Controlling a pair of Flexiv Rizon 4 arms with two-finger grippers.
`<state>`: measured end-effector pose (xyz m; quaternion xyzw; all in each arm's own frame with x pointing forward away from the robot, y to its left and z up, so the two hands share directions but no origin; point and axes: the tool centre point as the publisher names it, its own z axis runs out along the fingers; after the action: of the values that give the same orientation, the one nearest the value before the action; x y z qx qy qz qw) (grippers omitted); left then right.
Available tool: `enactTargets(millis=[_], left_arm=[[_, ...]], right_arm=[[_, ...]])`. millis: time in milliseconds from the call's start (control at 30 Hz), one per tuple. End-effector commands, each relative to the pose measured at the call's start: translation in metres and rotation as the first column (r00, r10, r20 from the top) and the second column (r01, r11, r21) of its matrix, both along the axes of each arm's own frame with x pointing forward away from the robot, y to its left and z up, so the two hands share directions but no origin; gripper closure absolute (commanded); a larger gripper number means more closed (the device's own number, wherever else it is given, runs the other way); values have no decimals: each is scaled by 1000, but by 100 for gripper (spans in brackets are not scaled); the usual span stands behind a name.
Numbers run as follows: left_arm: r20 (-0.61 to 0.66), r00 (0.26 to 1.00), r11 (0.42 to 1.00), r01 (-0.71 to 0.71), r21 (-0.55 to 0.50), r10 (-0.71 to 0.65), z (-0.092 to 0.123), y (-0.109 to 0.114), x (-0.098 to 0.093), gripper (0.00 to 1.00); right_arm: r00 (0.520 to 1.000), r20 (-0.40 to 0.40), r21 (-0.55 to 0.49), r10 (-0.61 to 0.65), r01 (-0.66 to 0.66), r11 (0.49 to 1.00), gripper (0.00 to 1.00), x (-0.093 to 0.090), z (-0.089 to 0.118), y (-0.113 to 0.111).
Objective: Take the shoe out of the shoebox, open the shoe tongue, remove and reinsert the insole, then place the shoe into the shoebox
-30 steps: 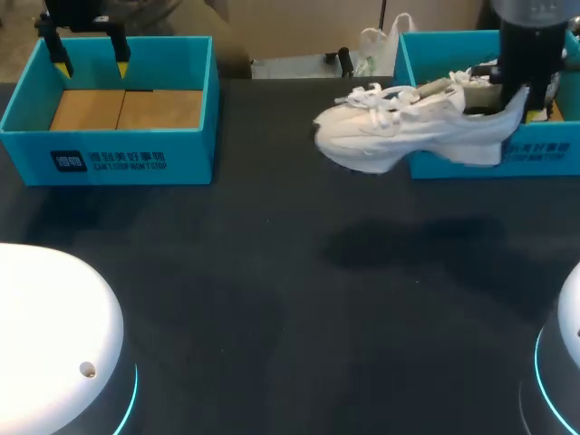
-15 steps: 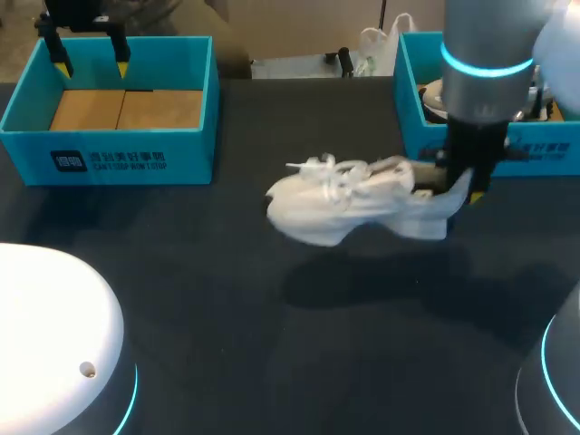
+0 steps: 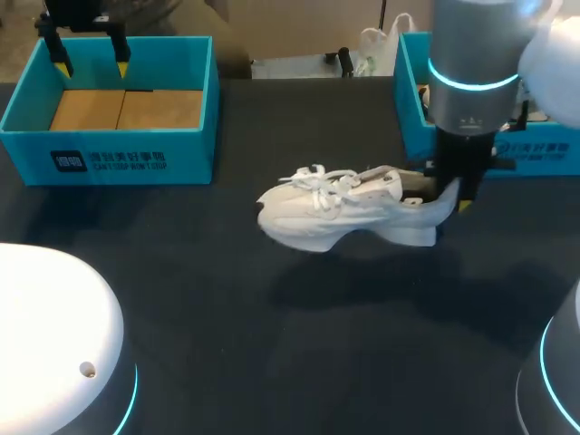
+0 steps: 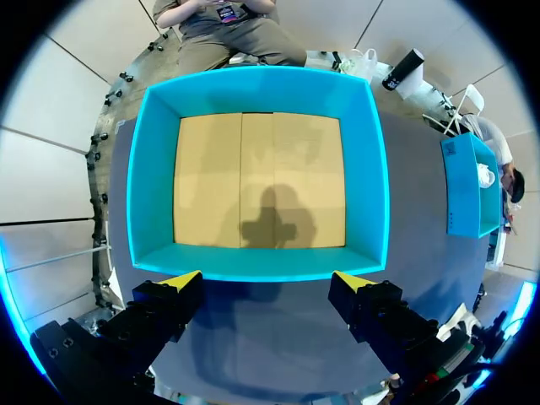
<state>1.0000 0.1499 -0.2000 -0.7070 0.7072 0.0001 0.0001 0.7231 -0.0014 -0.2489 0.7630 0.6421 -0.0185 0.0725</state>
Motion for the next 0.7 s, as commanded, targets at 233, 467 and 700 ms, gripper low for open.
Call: enactTargets(millis=[233, 467, 700], left_arm=[[0, 1000, 1000, 0, 0, 0, 0, 0, 0, 0], [0, 1000, 1000, 0, 0, 0, 0, 0, 0, 0], [0, 1000, 1000, 0, 0, 0, 0, 0, 0, 0]], right_arm=[[999, -41, -41, 15, -17, 999, 100, -28, -57, 66], [997, -77, -82, 25, -31, 996, 100, -33, -94, 92], [998, -66, -86, -10, 5, 996, 100, -37, -109, 97]])
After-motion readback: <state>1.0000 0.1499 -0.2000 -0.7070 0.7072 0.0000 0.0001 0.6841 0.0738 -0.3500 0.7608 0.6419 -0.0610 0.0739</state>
